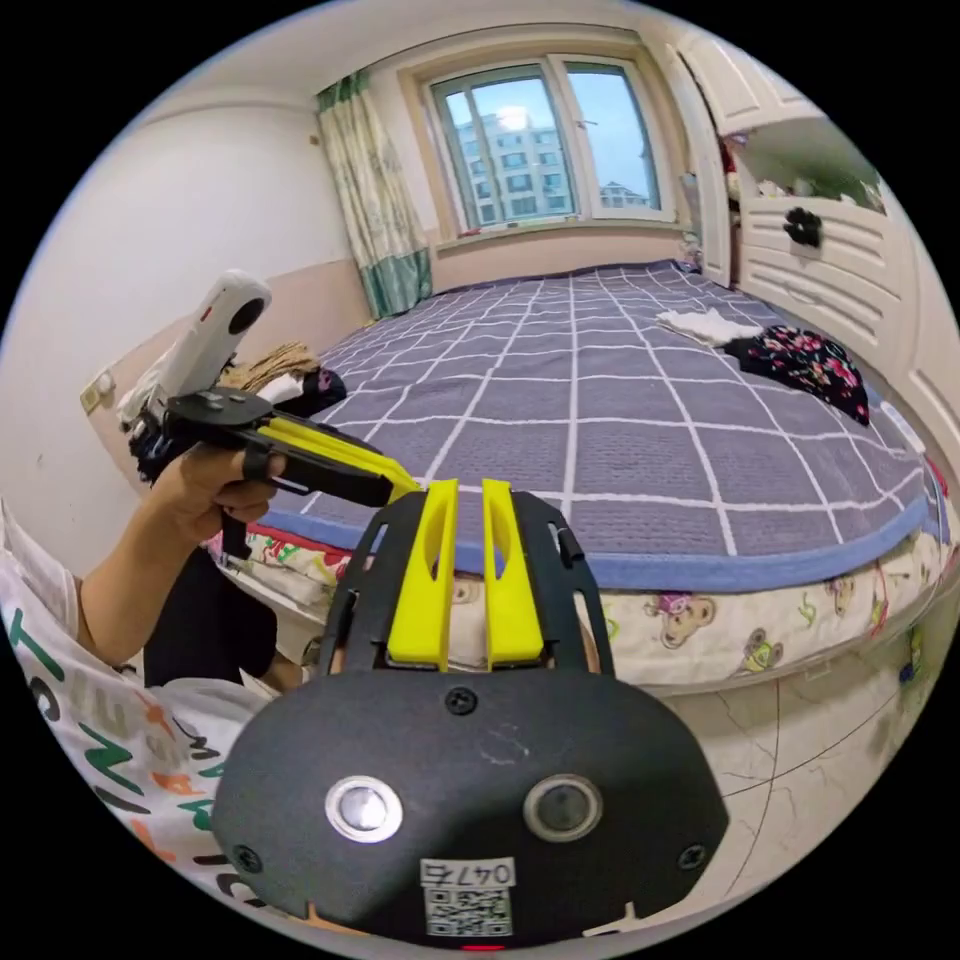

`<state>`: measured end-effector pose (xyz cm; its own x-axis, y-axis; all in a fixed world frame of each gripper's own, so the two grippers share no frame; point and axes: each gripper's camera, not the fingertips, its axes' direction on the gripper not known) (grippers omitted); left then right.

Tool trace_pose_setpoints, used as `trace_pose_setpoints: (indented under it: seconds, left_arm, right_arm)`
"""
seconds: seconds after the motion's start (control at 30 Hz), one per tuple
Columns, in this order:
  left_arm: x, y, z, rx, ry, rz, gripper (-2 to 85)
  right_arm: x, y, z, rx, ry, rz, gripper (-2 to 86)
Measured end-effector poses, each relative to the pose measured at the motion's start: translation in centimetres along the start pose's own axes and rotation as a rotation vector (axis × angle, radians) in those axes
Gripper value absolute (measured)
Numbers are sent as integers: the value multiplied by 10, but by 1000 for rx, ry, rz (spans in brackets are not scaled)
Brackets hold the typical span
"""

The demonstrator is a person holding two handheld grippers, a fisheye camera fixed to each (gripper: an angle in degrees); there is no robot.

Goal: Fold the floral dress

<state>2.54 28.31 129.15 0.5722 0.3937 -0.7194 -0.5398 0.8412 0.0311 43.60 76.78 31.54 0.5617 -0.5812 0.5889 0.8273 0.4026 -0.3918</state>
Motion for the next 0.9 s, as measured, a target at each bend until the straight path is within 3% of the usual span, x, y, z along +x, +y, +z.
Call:
trace_pose_setpoints:
  seconds: [0.27,0.5,0.73,0.9]
  left_arm:
    - [21,-124,63,27,100,130,77]
    - [26,-306,155,60,92,207,77]
    - [4,-471,255,172,5,143,113]
    - [7,-537,319,193,-135,104,127]
  right_arm:
    - [144,-21,-49,115,265,238,5]
    - [261,-22,-67,210,265,396,4]
    - [297,1,-64,235,347,436,-5]
    - [309,-1,-59,188,311,374,-6]
